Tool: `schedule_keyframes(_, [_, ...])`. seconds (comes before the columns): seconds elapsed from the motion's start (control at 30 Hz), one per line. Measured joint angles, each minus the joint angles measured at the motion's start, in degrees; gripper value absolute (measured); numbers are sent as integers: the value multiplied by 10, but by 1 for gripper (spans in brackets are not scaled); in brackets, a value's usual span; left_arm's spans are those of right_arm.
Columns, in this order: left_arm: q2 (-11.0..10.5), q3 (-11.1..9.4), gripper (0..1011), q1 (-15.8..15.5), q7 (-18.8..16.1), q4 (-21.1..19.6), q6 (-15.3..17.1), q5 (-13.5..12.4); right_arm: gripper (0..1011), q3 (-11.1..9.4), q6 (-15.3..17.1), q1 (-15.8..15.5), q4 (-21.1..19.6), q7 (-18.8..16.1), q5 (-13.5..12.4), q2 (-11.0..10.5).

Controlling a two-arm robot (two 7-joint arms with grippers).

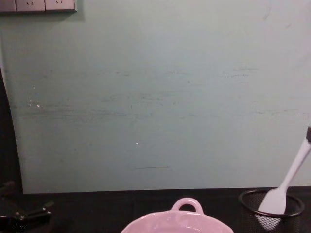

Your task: Use the one hand to pick up the spoon and stir the clear water in the bowl.

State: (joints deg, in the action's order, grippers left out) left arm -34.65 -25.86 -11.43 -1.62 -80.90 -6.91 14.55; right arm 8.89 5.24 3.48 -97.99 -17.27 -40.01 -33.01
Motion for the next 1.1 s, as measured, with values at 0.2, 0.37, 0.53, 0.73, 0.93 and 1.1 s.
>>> schedule_keyframes(0.2, [0,0,1011,0,0,0,0,0,126,3,27,25,-13,-24,8,-28])
schedule_keyframes(0.37, [0,0,1011,0,0,0,0,0,126,20,78,67,-25,-44,12,-64])
schedule_keyframes(0.53, [0,0,1011,0,0,0,0,0,126,37,126,112,-44,-57,16,-95])
schedule_keyframes(0.73, [0,0,1011,0,0,0,0,0,126,63,165,168,-63,-72,20,-117])
schedule_keyframes(0.93, [0,0,1011,0,0,0,0,0,126,90,184,213,-64,-85,16,-113])
schedule_keyframes(1.1, [0,0,1011,0,0,0,0,0,126,129,191,246,-46,-100,12,-90])
